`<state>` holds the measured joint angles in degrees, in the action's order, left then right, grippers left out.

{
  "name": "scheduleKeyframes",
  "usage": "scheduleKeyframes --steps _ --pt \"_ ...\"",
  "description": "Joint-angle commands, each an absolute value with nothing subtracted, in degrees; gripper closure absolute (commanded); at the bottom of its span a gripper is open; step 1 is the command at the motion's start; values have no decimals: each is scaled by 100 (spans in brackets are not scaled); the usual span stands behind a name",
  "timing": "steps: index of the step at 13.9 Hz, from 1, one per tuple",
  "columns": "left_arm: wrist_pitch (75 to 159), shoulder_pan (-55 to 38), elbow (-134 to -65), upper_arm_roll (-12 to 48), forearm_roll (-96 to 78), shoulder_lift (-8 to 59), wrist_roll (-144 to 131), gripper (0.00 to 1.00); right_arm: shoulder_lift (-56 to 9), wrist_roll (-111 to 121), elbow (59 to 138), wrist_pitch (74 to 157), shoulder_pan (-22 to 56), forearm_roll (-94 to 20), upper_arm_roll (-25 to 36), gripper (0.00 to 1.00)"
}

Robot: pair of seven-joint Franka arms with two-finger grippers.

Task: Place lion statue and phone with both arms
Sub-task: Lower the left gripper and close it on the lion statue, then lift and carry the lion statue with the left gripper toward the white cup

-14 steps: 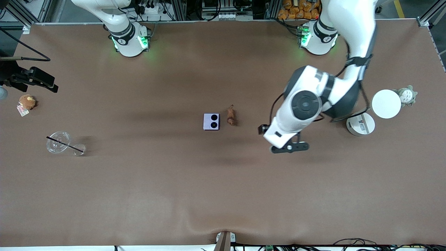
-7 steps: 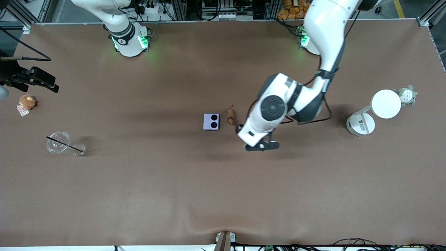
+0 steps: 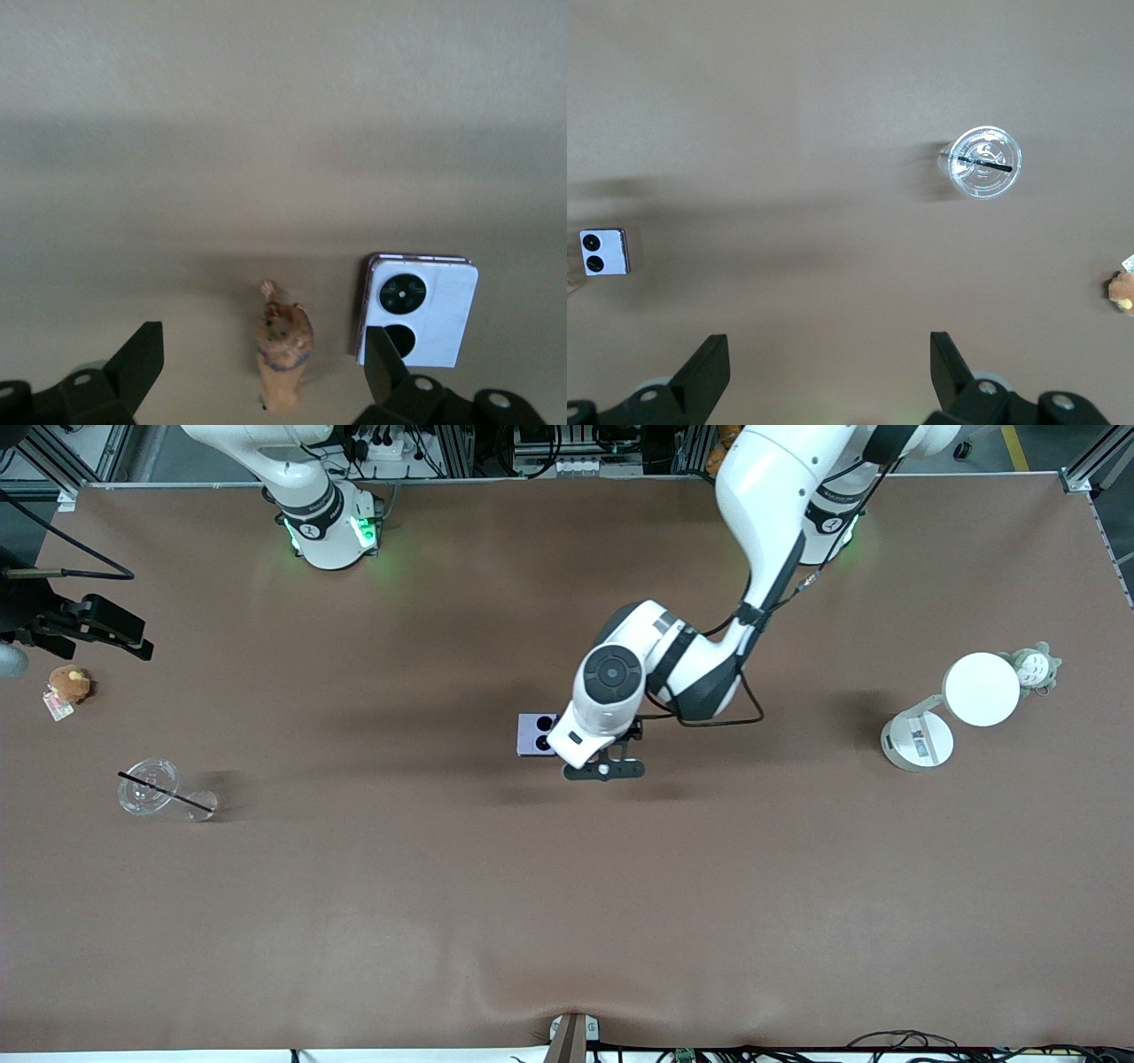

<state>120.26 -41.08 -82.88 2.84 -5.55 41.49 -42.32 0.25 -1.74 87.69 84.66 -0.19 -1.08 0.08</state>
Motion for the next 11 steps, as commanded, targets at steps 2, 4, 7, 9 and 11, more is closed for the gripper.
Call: scheduleKeyframes --steps 2,4,7,9,11 --pt "12094 -4262 -8235 220 -624 4306 -4342 0 62 -211 8771 8473 35 -88 18 0" --pt "12094 -4298 -8253 228 -624 4385 -4351 2 62 -211 8763 8473 53 -79 18 0" --pt "12138 -4351 -8270 237 -650 4535 -4359 27 62 -211 8763 8473 70 -70 18 0" --pt "12138 -4359 -8332 237 -650 4509 -4333 58 62 -211 8763 8473 79 -70 18 0" --pt "12129 -4333 -8315 237 -642 4474 -4263 100 62 -220 8763 8473 79 -70 18 0"
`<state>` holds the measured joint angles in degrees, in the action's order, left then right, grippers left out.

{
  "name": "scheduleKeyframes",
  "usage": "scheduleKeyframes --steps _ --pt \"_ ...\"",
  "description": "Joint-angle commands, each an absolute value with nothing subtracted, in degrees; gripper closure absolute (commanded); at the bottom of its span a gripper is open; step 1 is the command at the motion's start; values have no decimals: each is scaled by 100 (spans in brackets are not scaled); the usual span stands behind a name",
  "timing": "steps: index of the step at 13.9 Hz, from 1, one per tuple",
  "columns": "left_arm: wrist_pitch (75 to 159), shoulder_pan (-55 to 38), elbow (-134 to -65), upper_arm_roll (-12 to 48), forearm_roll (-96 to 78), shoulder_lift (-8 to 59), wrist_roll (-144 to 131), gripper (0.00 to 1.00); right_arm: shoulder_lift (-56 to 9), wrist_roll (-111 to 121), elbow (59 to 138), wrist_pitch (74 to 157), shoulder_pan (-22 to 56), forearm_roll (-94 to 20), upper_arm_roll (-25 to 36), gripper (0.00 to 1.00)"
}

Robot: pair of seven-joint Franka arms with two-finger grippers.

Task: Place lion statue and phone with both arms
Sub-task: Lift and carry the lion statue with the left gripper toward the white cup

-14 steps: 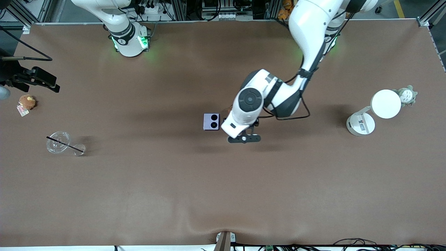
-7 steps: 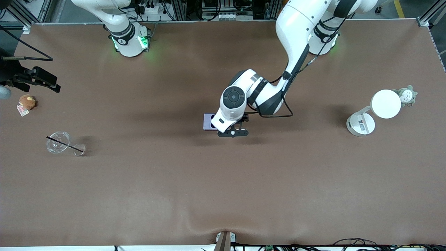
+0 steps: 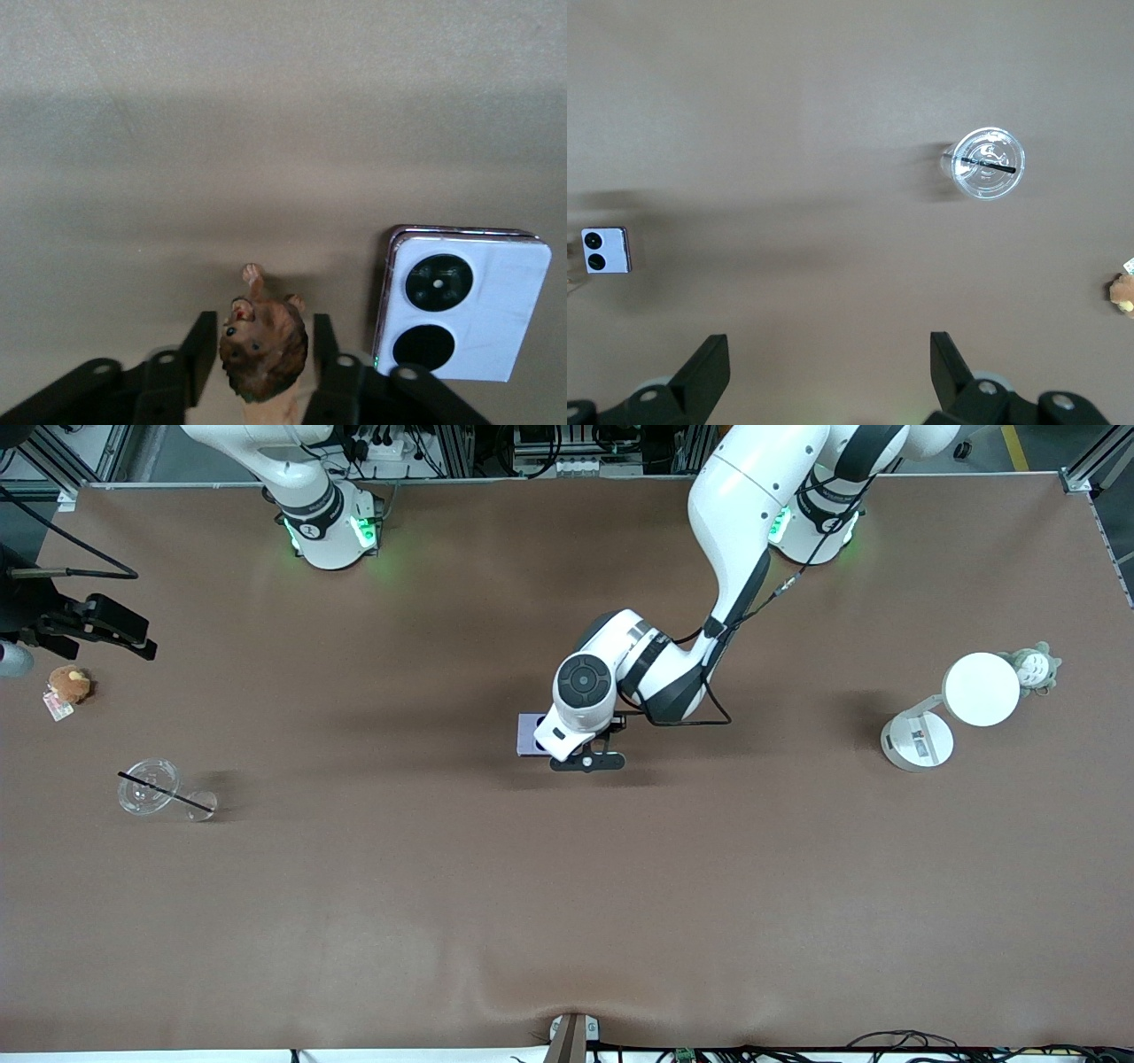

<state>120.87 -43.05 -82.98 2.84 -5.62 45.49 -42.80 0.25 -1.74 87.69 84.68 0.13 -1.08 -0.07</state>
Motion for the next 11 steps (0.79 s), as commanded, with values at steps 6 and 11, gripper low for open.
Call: scheduleKeyframes --steps 6,11 --pt "11366 -3544 -8305 220 -580 3974 -3274 100 62 -211 8745 8455 79 -70 18 0" --pt "10696 -2516 -8550 202 -484 3341 -2840 100 62 -211 8745 8455 79 -70 18 0"
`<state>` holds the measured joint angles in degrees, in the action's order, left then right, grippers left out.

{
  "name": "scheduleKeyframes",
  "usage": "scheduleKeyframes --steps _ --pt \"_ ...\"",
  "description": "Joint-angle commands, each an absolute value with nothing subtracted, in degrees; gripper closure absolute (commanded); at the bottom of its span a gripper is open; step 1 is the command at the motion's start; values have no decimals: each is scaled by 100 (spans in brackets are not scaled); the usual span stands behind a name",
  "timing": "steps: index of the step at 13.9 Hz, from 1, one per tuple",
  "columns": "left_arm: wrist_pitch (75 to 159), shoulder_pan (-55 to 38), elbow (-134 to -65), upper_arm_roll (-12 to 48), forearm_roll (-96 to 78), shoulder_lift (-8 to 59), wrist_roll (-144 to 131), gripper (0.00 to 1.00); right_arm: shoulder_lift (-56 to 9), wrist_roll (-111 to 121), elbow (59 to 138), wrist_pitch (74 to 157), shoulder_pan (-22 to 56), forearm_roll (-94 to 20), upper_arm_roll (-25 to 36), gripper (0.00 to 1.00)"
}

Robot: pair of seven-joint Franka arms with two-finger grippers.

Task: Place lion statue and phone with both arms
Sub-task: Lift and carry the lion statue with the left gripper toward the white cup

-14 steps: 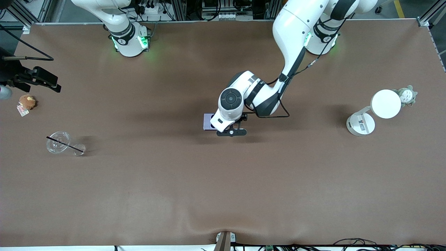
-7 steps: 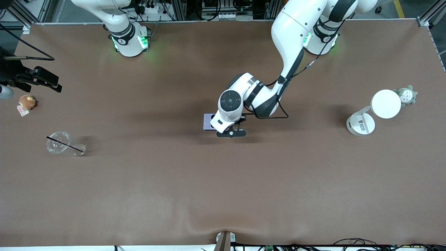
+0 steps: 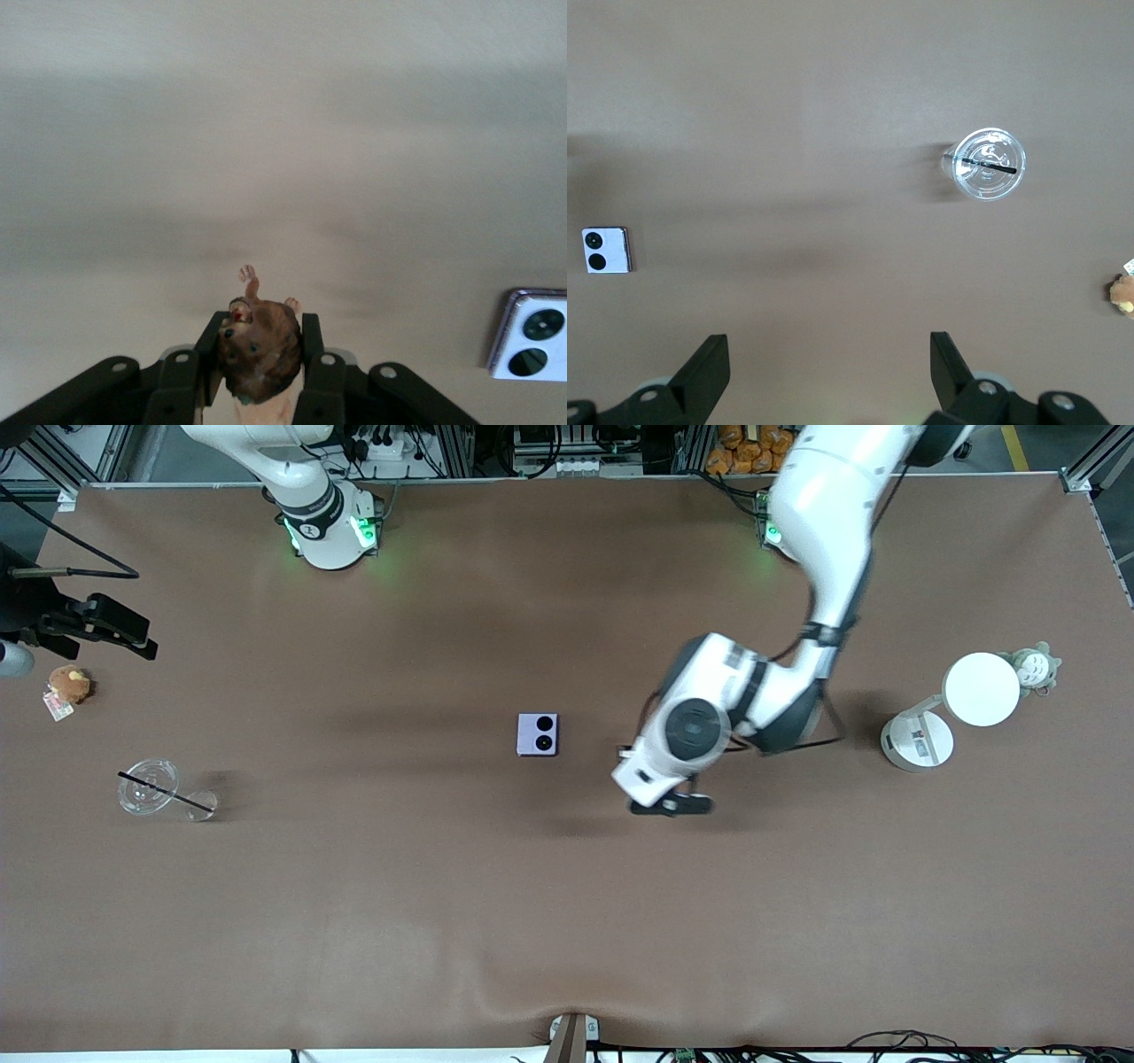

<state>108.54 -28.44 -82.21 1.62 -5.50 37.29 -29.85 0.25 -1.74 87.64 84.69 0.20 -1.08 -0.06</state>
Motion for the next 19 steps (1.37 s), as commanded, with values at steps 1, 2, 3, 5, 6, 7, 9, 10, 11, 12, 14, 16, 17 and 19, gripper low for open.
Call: scheduleKeyframes --steps 1,2,3,5,6,7,9,10,11,12,14,16,17,19 --pt "10714 -2287 -8708 211 -283 3183 -2560 100 62 -211 8745 8455 79 -70 18 0" --pt "10723 -2085 -8788 220 -203 3095 -2401 100 62 -220 8745 8455 79 -70 18 0" --pt "10723 -1935 -8876 220 -185 2972 -2373 100 62 -211 8745 8455 79 -70 26 0" --pt "10723 -1689 -9113 211 -158 2761 -2338 100 62 -220 8745 8455 79 -70 26 0" --pt "10731 -1426 -9262 246 -141 2664 -2190 100 62 -211 8745 8455 79 -70 18 0" --pt "10801 -1311 -9446 246 -132 2559 -1910 100 62 -211 8745 8455 79 -70 18 0" --pt "11335 -1083 -10016 237 -123 2339 -1697 100 62 -220 8745 8464 88 -70 18 0" --pt "11625 -985 -10307 229 -53 2268 -1566 100 62 -211 8745 8473 88 -70 26 0" --pt "11828 -889 -10527 229 78 2259 -1399 100 62 -220 8745 8473 88 -70 18 0" --pt "11978 -835 -10695 237 201 2259 -1354 100 62 -220 8745 8473 88 -70 18 0" --pt "12198 -634 -11046 237 290 2145 -1319 100 62 -220 8745 8473 105 -70 18 0" --pt "12566 -457 -11354 237 299 2144 -1091 100 62 -220 8745 8473 114 -70 18 0" --pt "12890 -309 -11529 237 299 2188 -933 100 62 -220 8745 8481 123 -70 18 0" --pt "13271 -88 -11733 246 299 2267 -608 100 62 -263 8745 8481 167 -70 18 0"
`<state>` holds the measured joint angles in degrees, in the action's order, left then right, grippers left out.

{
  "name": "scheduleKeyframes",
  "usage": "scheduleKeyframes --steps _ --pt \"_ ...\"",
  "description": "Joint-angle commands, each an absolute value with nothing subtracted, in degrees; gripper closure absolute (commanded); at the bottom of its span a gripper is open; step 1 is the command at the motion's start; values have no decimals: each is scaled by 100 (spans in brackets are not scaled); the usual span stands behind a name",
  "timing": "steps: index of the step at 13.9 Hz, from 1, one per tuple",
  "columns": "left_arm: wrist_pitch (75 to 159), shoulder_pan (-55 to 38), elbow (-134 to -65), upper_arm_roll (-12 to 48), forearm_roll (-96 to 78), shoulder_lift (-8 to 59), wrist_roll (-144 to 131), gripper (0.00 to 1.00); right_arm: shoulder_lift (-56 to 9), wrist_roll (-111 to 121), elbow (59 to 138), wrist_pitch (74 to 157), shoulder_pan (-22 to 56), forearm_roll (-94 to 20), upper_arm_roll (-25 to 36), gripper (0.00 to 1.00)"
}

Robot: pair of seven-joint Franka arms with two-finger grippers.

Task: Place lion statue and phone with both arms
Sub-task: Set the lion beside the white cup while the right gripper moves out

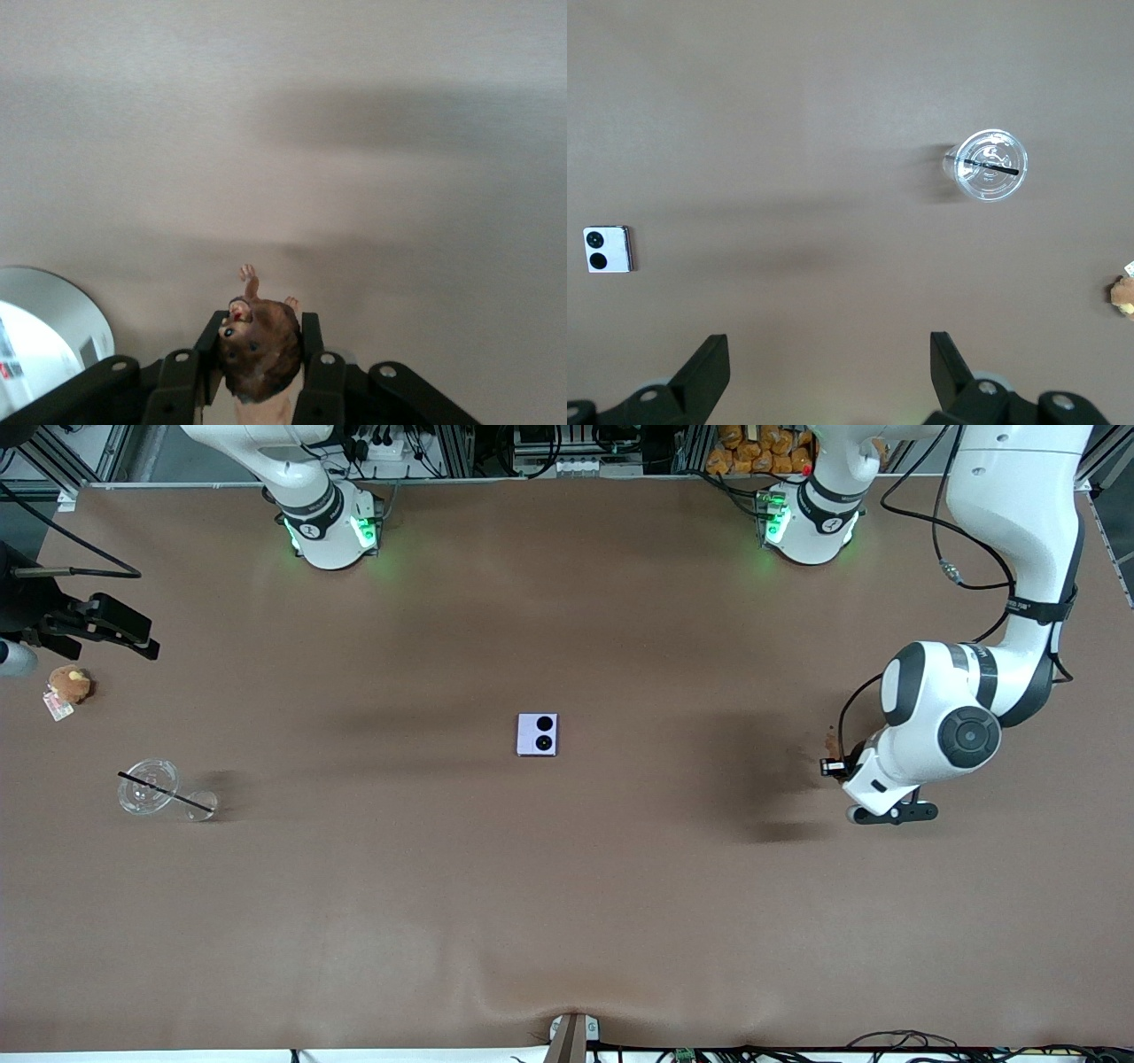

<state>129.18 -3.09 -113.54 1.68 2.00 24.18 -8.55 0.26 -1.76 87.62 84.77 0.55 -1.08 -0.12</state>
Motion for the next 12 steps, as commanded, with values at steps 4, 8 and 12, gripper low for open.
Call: scheduleKeyframes --steps 4,8,12 --pt "13333 95 -11936 246 299 2268 -220 100 9 -509 8736 8508 377 -79 18 0" --pt "13342 141 -11953 237 299 2312 -44 100 -228 -1193 8728 8779 895 -97 18 0" --pt "13342 141 -12015 229 299 2320 -44 100 -509 -1976 8719 9087 1414 -132 18 0"
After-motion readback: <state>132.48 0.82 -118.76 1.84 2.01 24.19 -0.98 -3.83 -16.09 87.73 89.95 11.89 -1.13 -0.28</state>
